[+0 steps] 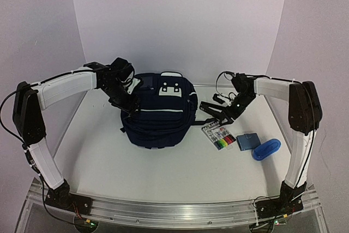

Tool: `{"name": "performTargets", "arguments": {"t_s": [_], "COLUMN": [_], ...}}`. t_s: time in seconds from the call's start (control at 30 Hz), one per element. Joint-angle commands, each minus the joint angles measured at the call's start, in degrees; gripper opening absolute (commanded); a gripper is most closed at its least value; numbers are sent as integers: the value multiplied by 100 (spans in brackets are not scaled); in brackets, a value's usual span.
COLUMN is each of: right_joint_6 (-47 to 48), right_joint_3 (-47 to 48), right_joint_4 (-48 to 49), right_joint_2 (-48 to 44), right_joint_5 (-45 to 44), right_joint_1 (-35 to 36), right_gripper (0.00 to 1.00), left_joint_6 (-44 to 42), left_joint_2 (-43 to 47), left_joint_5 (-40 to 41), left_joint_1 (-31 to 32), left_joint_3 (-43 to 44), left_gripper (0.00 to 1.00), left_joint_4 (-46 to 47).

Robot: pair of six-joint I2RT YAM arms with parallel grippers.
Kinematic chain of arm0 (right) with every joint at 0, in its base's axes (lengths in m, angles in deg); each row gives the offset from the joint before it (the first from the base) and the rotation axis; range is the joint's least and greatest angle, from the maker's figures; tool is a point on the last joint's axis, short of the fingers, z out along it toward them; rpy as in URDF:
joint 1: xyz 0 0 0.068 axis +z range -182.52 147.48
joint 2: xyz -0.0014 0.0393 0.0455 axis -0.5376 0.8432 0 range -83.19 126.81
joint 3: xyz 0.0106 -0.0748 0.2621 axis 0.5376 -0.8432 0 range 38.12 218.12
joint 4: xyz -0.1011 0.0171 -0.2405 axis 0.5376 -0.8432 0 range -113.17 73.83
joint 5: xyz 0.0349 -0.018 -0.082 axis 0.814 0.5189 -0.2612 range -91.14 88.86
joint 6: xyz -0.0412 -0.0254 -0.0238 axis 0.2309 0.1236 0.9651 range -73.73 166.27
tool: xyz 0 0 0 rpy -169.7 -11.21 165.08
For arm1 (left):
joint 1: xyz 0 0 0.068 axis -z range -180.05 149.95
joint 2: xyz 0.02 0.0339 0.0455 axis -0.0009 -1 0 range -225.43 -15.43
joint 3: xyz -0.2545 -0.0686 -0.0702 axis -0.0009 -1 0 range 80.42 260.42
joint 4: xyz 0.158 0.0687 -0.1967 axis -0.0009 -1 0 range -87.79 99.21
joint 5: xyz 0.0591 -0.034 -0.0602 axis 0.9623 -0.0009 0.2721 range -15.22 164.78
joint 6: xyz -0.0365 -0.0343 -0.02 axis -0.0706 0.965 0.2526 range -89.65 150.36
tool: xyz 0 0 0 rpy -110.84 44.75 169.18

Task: Pack the student bag
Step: Pick up the stationery from the center of the board.

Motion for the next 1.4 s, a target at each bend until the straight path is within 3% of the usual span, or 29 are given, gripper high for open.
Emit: {"name": "performTargets", "arguments": {"t_s": [0.0, 0.2, 0.4, 0.6, 0.67, 1.17, 1.37], "right_joint_6": [-472, -899, -1174, -1390, -1394, -1332, -1190], "right_joint_3": [-206, -217, -557, -455, -405, -405, -158], "right_joint_4": [-414, -79, 307, 322, 286, 242, 285], "right_joint_2": [32, 456, 566, 701, 521, -1340, -1671], "right_joint_5": [60, -465, -518, -202, -120, 1163, 1615], "right_joint_1": [-13, -6, 240, 267, 256, 249, 273], "right_gripper": [72, 77, 68, 11, 0, 0, 0], "left_joint_6": [155, 217, 415, 637, 723, 1693, 1464], "left_joint_2": [84, 4, 188, 324, 362, 936, 698], "left_joint_5": [-173, -42, 153, 154, 163, -646, -1336], "left_joint_1": [82, 169, 178, 185, 187, 273, 552], "left_joint_3": [156, 245, 62, -126, -143, -663, -436], "left_gripper": [67, 67, 67, 67, 67, 68, 71], "left_joint_4": [288, 297, 433, 493, 469, 1178, 1707]}}
